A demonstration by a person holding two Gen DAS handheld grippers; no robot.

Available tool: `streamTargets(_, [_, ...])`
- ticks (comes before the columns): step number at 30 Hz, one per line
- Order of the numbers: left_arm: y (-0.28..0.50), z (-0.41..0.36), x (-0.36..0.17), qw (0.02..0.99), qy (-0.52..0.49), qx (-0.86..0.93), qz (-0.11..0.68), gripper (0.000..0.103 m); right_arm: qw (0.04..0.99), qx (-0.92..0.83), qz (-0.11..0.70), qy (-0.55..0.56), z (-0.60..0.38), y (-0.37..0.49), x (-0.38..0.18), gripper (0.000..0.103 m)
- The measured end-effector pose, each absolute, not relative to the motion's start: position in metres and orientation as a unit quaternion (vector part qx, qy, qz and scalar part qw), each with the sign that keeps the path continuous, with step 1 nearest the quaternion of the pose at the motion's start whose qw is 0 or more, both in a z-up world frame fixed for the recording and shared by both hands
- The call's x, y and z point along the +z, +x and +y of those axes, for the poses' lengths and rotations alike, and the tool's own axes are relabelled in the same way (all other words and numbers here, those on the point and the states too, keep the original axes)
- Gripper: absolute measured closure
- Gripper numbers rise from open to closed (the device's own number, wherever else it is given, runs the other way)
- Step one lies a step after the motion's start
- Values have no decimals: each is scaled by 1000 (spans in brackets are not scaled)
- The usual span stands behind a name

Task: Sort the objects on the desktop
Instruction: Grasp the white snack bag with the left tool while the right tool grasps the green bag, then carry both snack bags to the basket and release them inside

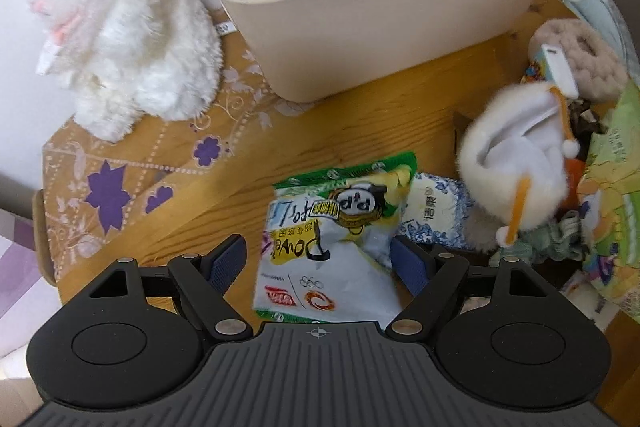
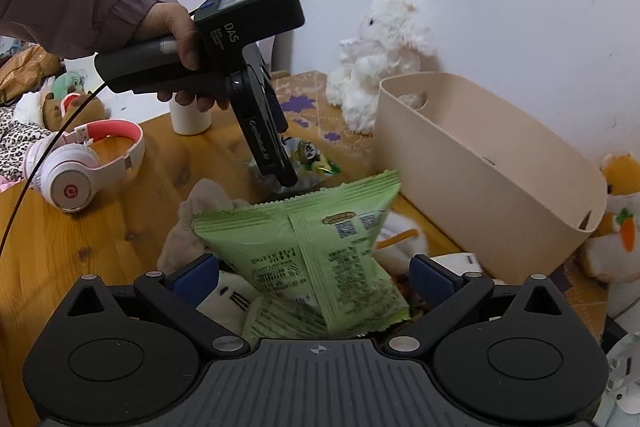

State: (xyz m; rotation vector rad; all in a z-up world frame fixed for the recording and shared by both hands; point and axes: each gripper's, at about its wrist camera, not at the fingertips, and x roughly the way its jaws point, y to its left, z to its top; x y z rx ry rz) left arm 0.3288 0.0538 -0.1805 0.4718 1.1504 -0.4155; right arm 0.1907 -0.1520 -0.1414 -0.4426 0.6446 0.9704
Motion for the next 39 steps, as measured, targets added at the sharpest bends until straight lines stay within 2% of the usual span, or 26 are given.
streamTargets(4, [334,57,-195,787,214,-188,547,22,815,448,309,-200,-138,197,-149,1])
streamTargets(8, [337,64,-206,786,203,-174,558,22,818,449,305,-193,-130,200,-154,7])
streamTargets(11, [335,66,-208,790,198,-175,553,24,815,448,317,-187,-129,202,-158,15])
streamTargets(12, [335,66,-208,790,198,-175,553,26,815,448,319,-183,-130,203,-159,23])
streamTargets(15, [333,66,-207,794,192,-174,550,31,819,442,322,-175,-133,205,-158,33])
streamTargets(18, [330,65,-207,796,191,-174,548,37,825,433,328,-154,-139,210,-155,38])
streamTargets(27, [310,69,-190,810,162,-178,534,42,844,416,319,-113,-165,209,-139,39])
streamTargets(39, [308,75,-125,856,113,-180,472,42,887,372,263,-72,-215,242,-90,38])
